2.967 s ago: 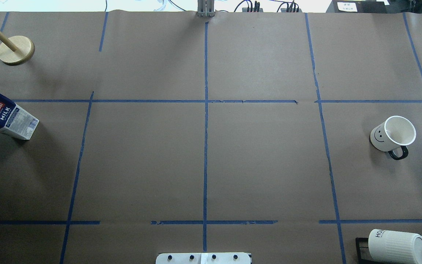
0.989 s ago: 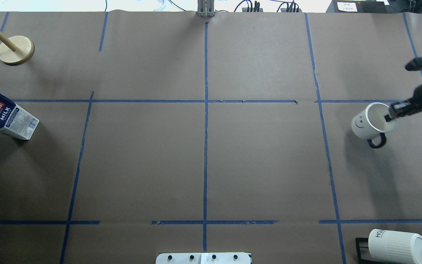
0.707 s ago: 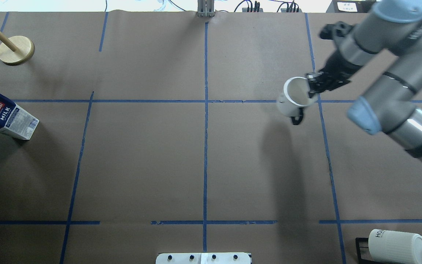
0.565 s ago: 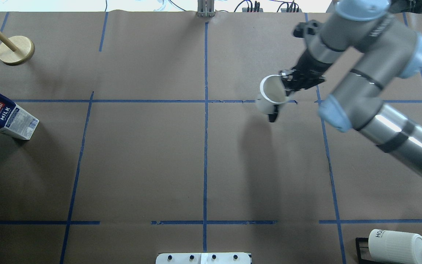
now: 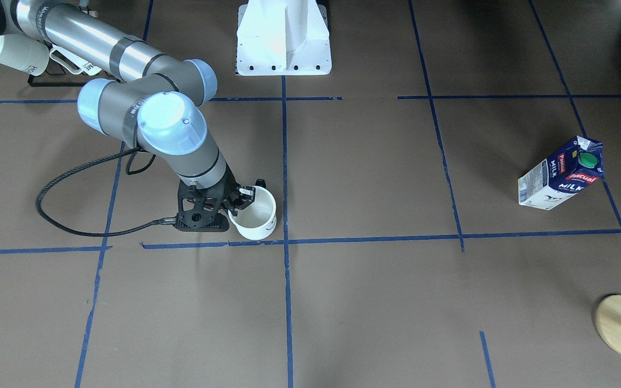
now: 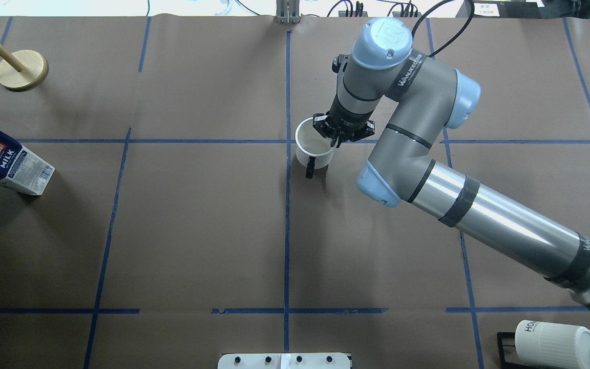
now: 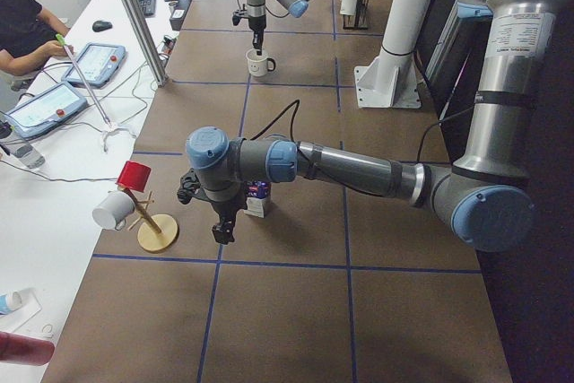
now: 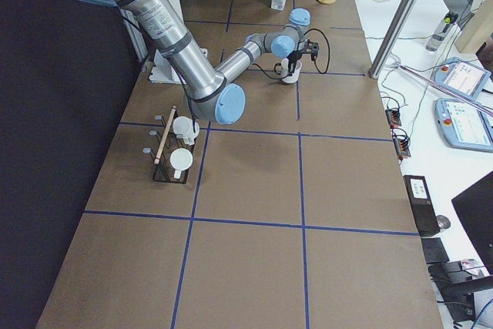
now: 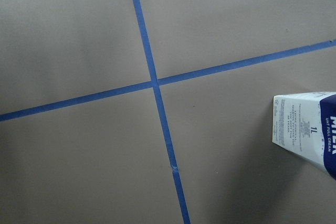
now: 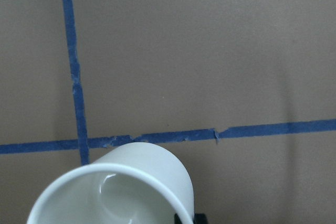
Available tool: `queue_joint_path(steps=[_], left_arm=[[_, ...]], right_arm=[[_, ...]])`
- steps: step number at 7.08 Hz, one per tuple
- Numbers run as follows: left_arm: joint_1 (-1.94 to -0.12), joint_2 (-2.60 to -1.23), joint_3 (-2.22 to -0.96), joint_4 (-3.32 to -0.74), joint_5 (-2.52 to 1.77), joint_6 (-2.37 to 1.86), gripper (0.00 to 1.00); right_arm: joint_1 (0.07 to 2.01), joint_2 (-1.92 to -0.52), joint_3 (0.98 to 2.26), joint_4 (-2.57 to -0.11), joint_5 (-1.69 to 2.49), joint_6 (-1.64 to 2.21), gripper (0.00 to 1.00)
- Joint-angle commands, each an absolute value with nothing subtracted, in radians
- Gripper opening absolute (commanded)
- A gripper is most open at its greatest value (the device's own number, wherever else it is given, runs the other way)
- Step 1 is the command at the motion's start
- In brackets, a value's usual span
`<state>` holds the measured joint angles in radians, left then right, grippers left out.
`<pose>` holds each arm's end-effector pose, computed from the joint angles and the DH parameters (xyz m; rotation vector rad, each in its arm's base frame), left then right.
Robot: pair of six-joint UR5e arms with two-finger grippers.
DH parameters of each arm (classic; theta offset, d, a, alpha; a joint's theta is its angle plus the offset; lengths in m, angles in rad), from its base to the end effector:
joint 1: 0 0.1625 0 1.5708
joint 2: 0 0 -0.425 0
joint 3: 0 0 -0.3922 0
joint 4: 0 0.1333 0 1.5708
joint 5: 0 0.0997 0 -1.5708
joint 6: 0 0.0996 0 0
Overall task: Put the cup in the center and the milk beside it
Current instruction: 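Carry the white mug to the table center and set it down, then release the mug and withdraw the right gripper away from it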
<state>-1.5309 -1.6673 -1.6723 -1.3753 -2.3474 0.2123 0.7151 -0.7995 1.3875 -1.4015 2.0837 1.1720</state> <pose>-0.0425 -0.5275 0.5792 0.0694 0.7755 0.2403 -0.5144 -0.5586 0.2443 -0.0228 -0.8852 0.1012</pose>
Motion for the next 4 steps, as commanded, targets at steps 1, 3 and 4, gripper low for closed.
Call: queue_joint_path(steps=[1, 3, 4], left_arm=[[-1.531, -1.666, -1.684, -1.374, -2.349, 0.212, 1.0], [-1.529, -1.666, -1.718, -1.374, -2.444, 0.207, 1.0], [-1.529, -1.681, -1.738, -1.376, -2.465, 0.124, 1.0]], right_arm=[[0.706, -0.782, 1.365, -1.378, 2.074, 1.192, 0.64], [0.766, -0.785, 1.42, -1.385, 2.129, 1.244, 1.0], [0.87, -0.831, 1.463, -1.384, 2.263, 1.232, 1.0]])
